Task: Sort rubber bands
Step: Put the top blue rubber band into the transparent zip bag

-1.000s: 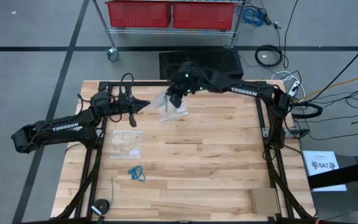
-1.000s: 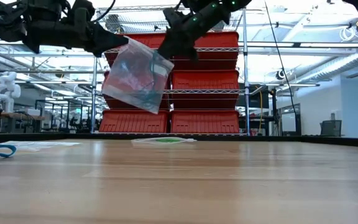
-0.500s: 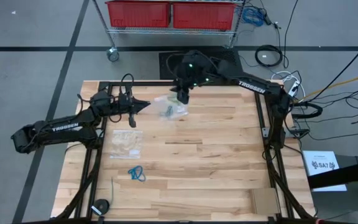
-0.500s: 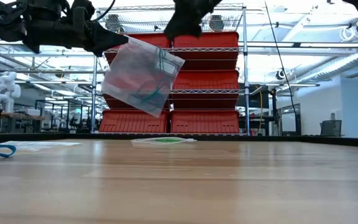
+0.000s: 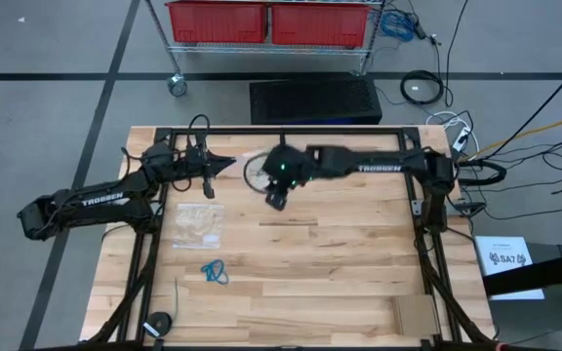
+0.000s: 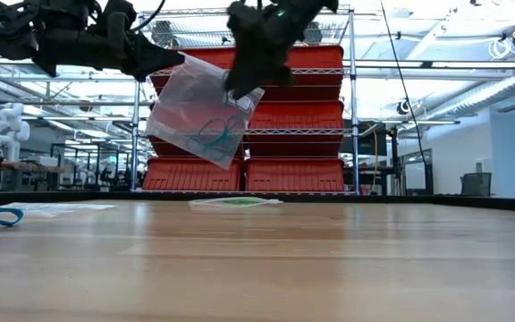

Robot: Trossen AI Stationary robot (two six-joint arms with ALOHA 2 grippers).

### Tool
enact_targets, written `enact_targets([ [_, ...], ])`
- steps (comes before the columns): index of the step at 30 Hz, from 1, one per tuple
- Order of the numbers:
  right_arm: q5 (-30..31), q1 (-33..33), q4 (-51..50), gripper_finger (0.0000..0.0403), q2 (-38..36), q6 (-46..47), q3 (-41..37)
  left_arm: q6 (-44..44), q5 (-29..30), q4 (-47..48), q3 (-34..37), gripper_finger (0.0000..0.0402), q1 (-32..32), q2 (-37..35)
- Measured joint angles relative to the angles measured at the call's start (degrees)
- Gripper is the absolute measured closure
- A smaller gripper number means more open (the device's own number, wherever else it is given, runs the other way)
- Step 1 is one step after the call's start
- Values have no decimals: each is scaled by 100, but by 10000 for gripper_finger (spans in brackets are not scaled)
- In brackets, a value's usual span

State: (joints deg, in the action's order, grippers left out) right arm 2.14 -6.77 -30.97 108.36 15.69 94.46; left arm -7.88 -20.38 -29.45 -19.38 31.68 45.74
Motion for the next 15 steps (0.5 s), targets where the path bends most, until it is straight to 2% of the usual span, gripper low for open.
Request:
enact_targets([
  [3, 684, 193, 840, 259, 0, 327, -403, -22, 7, -15, 0, 401, 0, 0],
  [6, 1544, 300, 808, 251, 0, 642, -602, -45, 7, -15, 0, 401, 0, 0],
  [8, 1888, 313, 868, 240, 0, 805, -685, -46, 7, -16, 0, 401, 0, 0],
  [15, 2176, 274, 2082, 202, 0, 865, -902, -50, 7, -18, -2, 401, 0, 0],
])
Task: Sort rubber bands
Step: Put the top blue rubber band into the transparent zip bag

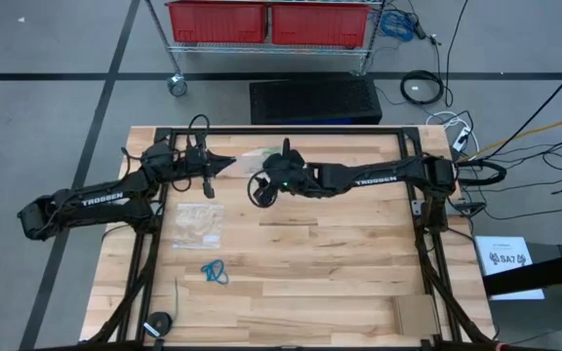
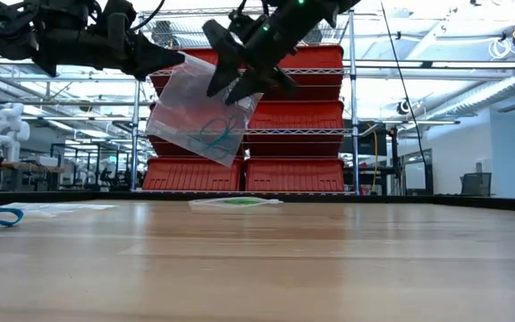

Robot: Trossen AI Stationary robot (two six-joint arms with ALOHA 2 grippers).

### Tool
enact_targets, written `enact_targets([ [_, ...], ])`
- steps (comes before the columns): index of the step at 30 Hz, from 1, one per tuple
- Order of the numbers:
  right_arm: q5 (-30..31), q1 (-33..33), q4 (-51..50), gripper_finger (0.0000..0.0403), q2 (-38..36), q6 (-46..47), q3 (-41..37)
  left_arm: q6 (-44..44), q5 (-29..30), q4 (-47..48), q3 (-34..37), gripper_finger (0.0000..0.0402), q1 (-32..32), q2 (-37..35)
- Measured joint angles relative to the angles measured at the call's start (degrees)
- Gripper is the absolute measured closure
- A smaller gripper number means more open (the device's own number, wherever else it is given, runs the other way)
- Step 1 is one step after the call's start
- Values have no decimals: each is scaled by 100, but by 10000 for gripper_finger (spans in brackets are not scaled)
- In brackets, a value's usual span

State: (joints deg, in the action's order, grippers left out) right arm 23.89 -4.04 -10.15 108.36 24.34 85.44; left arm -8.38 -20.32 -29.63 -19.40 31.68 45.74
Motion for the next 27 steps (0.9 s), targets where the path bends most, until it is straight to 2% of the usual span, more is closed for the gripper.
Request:
enact_targets([
  [3, 149, -42, 62, 211, 54, -34, -15, 0, 4, -1, -2, 401, 0, 0],
  [5, 241, -48, -23, 238, 83, -41, -24, 0, 12, -1, -4, 401, 0, 0],
  [7, 338, -39, -35, 282, 94, -50, -21, 0, 28, 0, -4, 401, 0, 0],
  [10, 379, 34, -157, 370, 96, -107, -21, -2, 28, 0, -7, 401, 0, 0],
  [11, 428, 67, -198, 385, 96, -134, -21, -2, 28, 0, -7, 401, 0, 0],
  [20, 436, 265, -546, 400, -337, -168, 54, -2, 28, 18, -7, 401, 0, 0],
  [27, 431, 224, -652, 402, -377, -1012, 532, -2, 26, 11, -7, 401, 0, 0],
])
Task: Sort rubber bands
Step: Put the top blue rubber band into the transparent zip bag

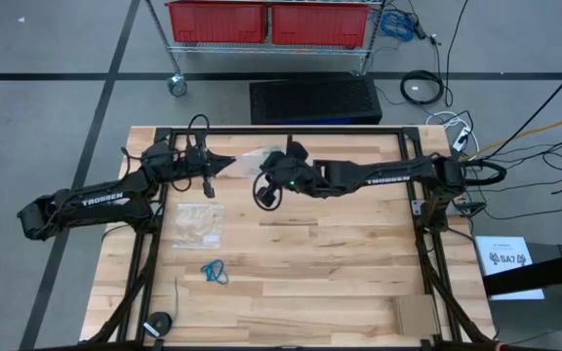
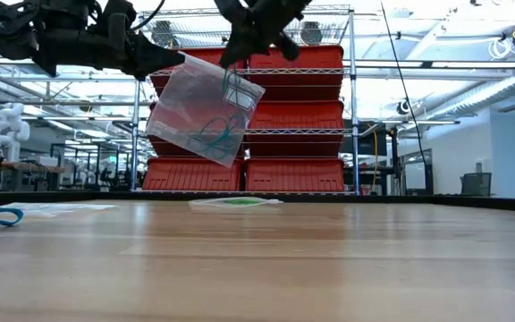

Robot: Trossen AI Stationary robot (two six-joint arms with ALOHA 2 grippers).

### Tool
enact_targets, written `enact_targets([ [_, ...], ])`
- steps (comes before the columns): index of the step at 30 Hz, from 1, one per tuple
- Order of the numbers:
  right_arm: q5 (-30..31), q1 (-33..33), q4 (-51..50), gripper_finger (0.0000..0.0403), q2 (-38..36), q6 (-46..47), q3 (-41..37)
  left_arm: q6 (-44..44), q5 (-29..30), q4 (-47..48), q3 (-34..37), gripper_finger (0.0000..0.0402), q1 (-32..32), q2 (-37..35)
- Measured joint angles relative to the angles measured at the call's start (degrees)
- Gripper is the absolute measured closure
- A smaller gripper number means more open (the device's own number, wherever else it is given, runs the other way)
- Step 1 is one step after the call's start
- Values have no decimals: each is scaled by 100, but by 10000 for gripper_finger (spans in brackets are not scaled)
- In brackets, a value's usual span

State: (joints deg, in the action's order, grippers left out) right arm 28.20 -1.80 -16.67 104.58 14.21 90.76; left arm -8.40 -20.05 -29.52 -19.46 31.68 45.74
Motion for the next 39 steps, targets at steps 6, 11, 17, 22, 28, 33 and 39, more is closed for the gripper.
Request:
enact_targets([
  [6, 22, -116, -39, 402, 14, -608, 389, 0, -2, 1, 0, 401, 0, 0],
  [11, 33, -191, -68, 403, 14, -1005, 658, 0, -2, 2, 0, 401, 0, 0],
  [17, 36, -314, -102, 403, 19, -1083, 671, 0, -4, 3, 0, 401, 0, 0],
  [22, -21, -311, -95, 403, 41, -1058, 671, 0, -7, 2, 0, 401, 0, 0],
  [28, -212, -298, -135, 403, 123, -986, 669, 0, -7, 1, 0, 401, 0, 0],
  [33, -326, -319, -81, 403, 341, -963, 669, 2, -7, -7, 0, 401, 0, 0],
  [39, -579, -425, -91, 403, 420, -898, 669, 0, -9, -5, 0, 401, 0, 0],
])
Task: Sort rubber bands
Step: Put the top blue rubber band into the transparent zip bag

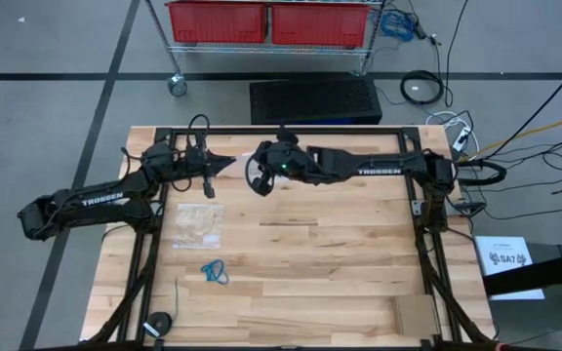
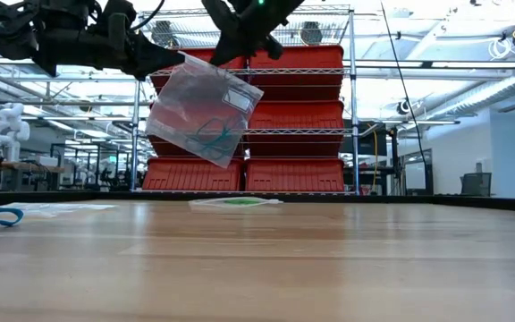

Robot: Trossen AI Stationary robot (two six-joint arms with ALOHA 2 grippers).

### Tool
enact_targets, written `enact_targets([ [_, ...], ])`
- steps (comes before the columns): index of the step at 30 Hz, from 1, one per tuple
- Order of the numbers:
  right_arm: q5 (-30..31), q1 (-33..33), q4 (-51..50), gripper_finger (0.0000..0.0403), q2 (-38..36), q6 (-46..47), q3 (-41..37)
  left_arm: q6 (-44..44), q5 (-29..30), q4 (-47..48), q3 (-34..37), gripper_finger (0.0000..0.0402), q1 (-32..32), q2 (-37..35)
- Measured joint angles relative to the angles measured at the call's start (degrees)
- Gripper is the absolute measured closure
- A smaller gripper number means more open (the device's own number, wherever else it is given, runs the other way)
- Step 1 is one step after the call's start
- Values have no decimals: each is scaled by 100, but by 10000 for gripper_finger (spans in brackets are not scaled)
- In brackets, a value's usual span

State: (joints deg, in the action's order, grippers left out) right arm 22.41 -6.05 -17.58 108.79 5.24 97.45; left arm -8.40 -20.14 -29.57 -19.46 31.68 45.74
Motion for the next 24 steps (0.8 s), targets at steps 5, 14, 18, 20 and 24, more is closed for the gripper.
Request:
enact_targets([
  [5, -87, -108, -23, 403, 4, 8, 0, 2, 0, -3, 0, 401, 0, 0],
  [14, -936, -333, 18, 371, 180, 299, -2, 11, -2, -6, 0, 401, 0, 0],
  [18, -1064, -332, 31, 317, 193, 335, -2, 9, -39, -3, 0, 401, 0, -2],
  [20, -1089, -330, 74, 286, 193, 378, 0, 9, -39, -3, 0, 401, 0, -1],
  [24, -1327, -330, 48, 239, 193, 495, 96, 9, -37, -3, 0, 401, 0, -2],
])
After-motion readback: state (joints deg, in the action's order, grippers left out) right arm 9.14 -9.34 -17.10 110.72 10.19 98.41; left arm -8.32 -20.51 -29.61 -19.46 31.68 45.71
